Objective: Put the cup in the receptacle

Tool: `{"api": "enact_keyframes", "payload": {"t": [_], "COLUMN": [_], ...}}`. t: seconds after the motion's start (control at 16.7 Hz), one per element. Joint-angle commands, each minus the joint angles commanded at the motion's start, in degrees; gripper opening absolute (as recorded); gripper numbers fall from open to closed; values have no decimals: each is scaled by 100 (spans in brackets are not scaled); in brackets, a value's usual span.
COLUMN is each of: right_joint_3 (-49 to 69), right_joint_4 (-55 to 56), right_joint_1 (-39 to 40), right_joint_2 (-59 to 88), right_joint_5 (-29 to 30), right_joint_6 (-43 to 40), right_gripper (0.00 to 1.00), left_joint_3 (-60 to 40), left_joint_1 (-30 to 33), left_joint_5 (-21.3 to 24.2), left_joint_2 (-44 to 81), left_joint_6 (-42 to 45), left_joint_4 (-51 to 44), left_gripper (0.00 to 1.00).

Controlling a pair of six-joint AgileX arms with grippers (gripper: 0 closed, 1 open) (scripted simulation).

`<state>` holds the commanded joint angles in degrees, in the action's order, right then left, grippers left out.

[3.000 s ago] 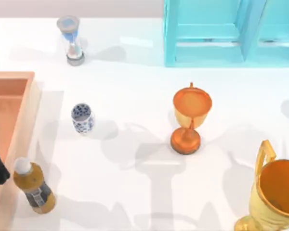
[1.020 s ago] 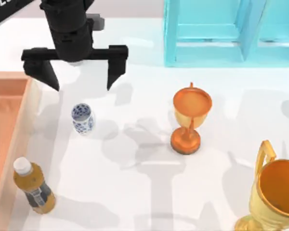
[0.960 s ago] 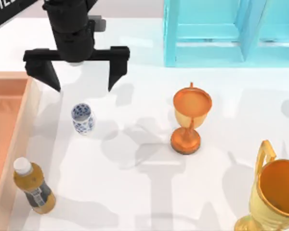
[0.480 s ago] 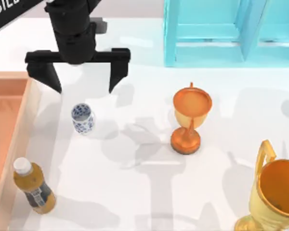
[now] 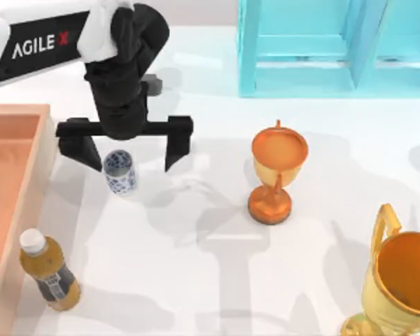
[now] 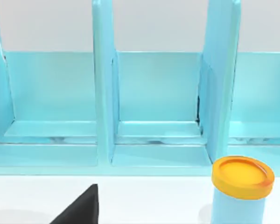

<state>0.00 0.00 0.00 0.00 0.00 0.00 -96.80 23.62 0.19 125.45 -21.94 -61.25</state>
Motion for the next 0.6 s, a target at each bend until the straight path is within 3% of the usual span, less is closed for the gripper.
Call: {"api": "enact_keyframes", "payload": {"t": [0.36, 0.6], "right_joint_3": [0, 0], "right_joint_4": [0, 0], "right_joint_1": [0, 0], "right_joint_2": [0, 0], "right_joint_5": [0, 0], "right_joint_6": [0, 0], "right_gripper": [100, 100], "left_joint_3": [235, 235], "left_joint_1": [1, 1], "left_joint_5": [0, 0], "left_joint_2": [45, 45], "left_joint_6": [0, 0], "left_joint_4": [265, 265], "left_gripper": [100, 70]}}
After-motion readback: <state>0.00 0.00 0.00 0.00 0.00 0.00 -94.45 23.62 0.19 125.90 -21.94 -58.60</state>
